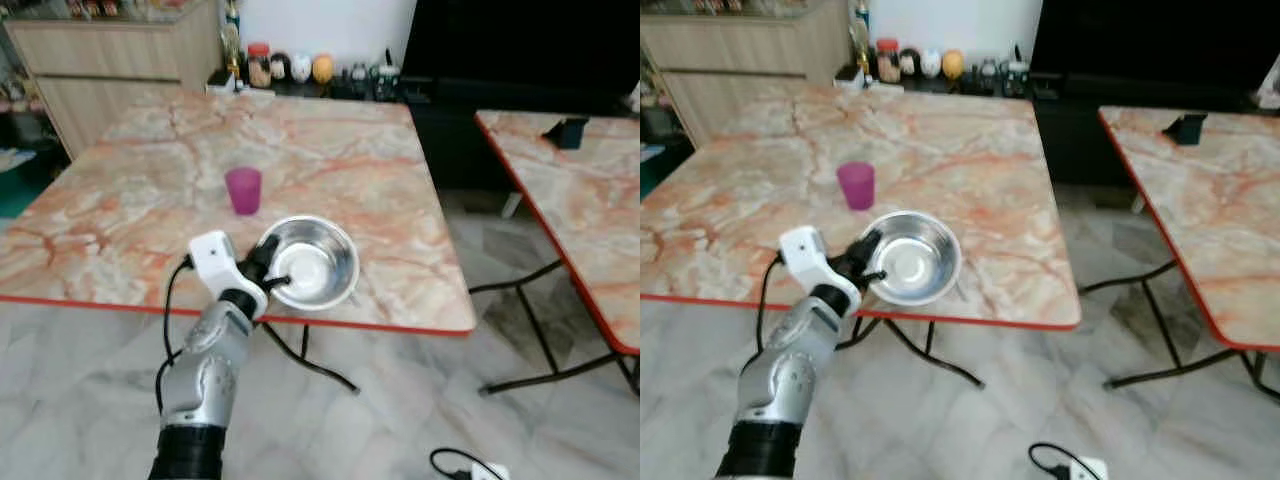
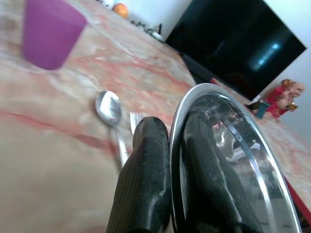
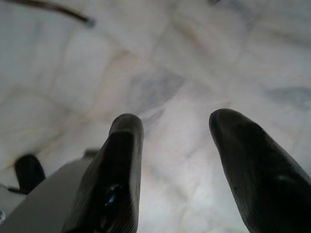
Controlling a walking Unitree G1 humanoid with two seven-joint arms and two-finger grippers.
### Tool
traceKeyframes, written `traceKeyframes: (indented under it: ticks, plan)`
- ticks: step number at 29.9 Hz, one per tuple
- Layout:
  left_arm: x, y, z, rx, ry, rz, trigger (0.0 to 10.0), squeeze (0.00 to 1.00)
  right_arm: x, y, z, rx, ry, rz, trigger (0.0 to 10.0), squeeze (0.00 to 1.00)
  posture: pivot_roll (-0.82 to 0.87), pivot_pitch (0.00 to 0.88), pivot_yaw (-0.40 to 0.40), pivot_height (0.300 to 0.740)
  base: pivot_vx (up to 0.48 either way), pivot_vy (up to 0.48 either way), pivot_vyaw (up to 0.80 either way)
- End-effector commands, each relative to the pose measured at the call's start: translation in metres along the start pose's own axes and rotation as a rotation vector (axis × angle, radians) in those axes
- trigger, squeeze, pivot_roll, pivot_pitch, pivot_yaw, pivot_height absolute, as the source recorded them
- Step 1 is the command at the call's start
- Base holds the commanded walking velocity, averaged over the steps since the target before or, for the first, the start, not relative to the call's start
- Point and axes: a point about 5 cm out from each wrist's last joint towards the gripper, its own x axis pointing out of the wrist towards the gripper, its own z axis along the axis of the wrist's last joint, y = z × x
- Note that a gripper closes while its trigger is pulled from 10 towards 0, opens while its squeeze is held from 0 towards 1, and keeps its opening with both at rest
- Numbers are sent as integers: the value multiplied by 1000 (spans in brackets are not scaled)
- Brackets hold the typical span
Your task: Setting the table
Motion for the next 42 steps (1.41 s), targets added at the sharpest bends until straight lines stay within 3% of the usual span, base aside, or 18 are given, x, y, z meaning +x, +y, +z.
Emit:
traceKeyframes:
  ticks: [1, 42]
  plan:
    - [-2, 6, 5, 18, -19, 19, 10000, 0, -1, 8, -4, 10, 10, 18, 10000, 0, 116, 0, -67, 731, 0, -379, 0]
    - [0, 3, 4, 28, -12, 7, 10000, 0, 0, 8, -3, 17, 4, 18, 10000, 0, 108, 0, -60, 731, 0, -377, 11]
